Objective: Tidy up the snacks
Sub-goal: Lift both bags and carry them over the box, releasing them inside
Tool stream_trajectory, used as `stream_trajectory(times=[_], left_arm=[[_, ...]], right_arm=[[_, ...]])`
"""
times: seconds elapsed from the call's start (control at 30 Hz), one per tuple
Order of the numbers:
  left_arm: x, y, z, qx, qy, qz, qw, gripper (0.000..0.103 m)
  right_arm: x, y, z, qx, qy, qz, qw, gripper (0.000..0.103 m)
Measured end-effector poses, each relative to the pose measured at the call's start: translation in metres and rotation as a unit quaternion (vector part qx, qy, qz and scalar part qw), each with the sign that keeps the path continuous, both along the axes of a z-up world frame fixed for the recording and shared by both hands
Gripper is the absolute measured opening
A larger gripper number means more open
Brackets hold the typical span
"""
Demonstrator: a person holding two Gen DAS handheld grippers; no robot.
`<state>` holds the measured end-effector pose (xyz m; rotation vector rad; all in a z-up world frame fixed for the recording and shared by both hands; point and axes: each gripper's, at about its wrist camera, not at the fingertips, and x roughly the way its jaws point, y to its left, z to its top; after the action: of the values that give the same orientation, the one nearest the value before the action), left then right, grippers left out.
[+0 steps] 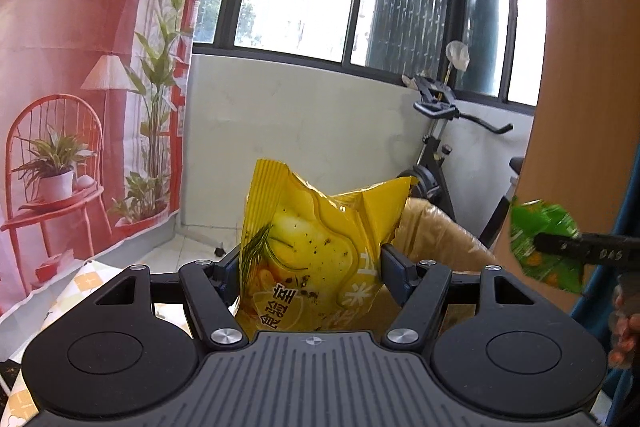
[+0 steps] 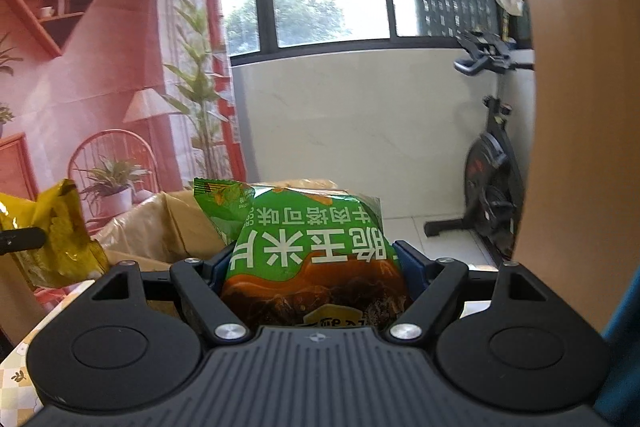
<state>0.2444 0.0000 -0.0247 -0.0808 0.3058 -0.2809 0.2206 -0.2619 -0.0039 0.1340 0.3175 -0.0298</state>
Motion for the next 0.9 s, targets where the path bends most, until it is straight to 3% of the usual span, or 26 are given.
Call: stream_trajectory(times=[0.5, 0.9], left_arm=[[0.051, -0.017, 0.020, -0.033, -0.037, -0.003, 0.9988, 0.071], [0.112, -0.036, -0.005, -0.002, 0.010, -0.009, 0.9999, 0.071]], right_arm=[[0.086, 0.031, -0.001, -0.018, -0.003, 0.058, 0.998, 0.080], [0.146, 0.048, -0.023, -0.031, 0.005, 0.057, 0.998, 0.080]])
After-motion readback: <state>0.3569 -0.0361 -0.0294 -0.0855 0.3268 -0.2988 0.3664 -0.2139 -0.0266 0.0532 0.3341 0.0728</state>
